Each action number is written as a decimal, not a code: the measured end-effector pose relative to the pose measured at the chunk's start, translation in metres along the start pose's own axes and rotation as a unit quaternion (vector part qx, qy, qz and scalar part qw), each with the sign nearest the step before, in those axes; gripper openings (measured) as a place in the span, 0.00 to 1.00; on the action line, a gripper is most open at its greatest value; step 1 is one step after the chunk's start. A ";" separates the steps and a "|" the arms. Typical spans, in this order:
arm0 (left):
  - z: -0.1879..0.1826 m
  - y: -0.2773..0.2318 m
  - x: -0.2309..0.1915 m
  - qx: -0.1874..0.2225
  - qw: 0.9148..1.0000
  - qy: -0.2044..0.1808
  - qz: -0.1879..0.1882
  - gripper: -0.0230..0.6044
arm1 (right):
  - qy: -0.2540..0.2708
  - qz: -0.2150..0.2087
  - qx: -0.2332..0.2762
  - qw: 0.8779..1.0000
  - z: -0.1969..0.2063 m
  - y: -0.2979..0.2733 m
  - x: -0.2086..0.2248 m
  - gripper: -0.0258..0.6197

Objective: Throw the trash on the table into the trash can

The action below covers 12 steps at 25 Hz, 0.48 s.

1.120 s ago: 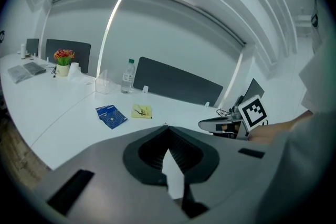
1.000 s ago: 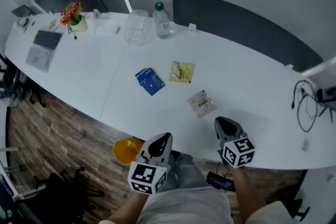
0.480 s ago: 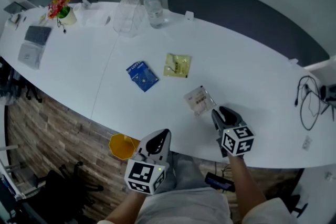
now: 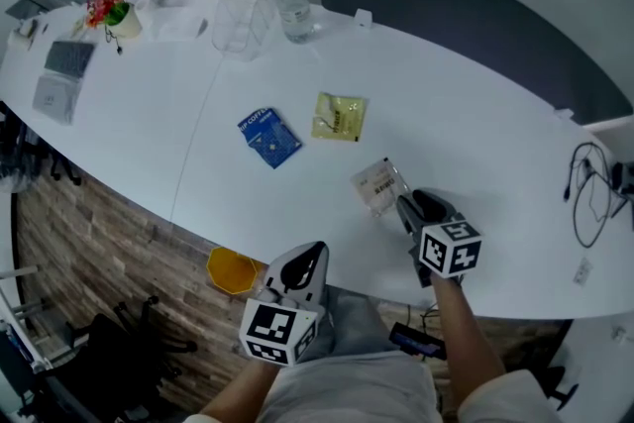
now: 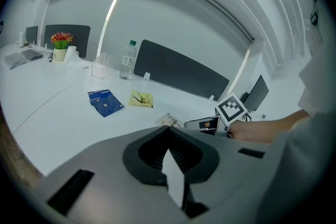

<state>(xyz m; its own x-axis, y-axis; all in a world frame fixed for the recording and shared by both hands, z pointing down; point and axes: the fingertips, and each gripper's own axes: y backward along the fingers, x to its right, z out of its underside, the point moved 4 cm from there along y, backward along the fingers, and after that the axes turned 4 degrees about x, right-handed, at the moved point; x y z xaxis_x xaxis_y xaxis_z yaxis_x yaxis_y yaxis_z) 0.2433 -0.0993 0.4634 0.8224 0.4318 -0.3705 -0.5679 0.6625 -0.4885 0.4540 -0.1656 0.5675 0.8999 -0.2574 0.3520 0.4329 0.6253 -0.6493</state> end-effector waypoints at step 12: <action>0.003 0.001 -0.003 -0.004 1.000 0.007 -0.006 0.04 | 0.025 0.013 -0.030 0.999 0.000 -0.002 0.004 0.11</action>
<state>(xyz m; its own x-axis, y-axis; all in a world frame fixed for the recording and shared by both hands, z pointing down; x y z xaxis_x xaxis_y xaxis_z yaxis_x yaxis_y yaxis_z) 0.2403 -0.0978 0.4668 0.8282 0.4154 -0.3761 -0.5588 0.6626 -0.4987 0.4570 -0.1682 0.5705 0.9121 -0.2791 0.3003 0.4096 0.5873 -0.6981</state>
